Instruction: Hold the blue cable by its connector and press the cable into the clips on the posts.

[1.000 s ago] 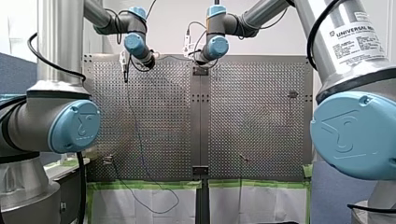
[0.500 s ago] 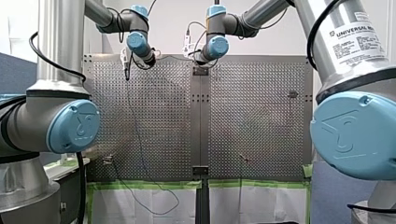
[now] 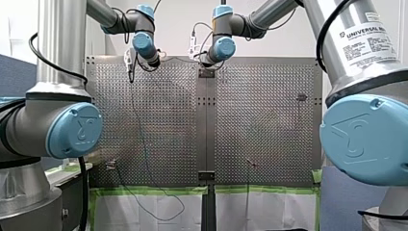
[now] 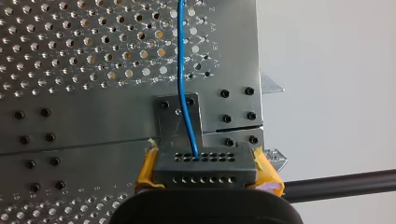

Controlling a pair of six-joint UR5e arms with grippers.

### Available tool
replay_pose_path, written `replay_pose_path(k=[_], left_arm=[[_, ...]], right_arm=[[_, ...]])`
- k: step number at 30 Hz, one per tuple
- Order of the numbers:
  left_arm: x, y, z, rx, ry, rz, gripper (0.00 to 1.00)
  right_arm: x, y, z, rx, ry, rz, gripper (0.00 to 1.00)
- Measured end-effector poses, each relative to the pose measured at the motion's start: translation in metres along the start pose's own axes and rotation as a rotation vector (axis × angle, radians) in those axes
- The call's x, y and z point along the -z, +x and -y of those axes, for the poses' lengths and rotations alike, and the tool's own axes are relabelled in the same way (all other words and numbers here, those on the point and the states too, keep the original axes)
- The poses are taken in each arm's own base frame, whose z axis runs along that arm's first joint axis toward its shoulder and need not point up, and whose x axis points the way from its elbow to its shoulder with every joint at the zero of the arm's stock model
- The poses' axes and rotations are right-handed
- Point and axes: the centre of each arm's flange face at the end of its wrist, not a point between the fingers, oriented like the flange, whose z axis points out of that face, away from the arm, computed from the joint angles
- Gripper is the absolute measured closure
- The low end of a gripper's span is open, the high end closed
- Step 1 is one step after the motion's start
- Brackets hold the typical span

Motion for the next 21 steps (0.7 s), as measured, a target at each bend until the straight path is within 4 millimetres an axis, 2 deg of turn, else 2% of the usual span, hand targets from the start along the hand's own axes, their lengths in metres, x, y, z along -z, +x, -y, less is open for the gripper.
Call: replay_pose_path(k=[13,21], left_arm=[[0.004,0.002,-0.004,-0.004,-0.089,0.001,1.0],[0.012,0.022,0.004,-0.009,-0.071,-0.01,1.0]], right_arm=[[0.001,-0.002,0.0,0.004,-0.001,0.006,1.0],[0.006,-0.018,-0.003,0.005,-0.009,0.037,1.0]])
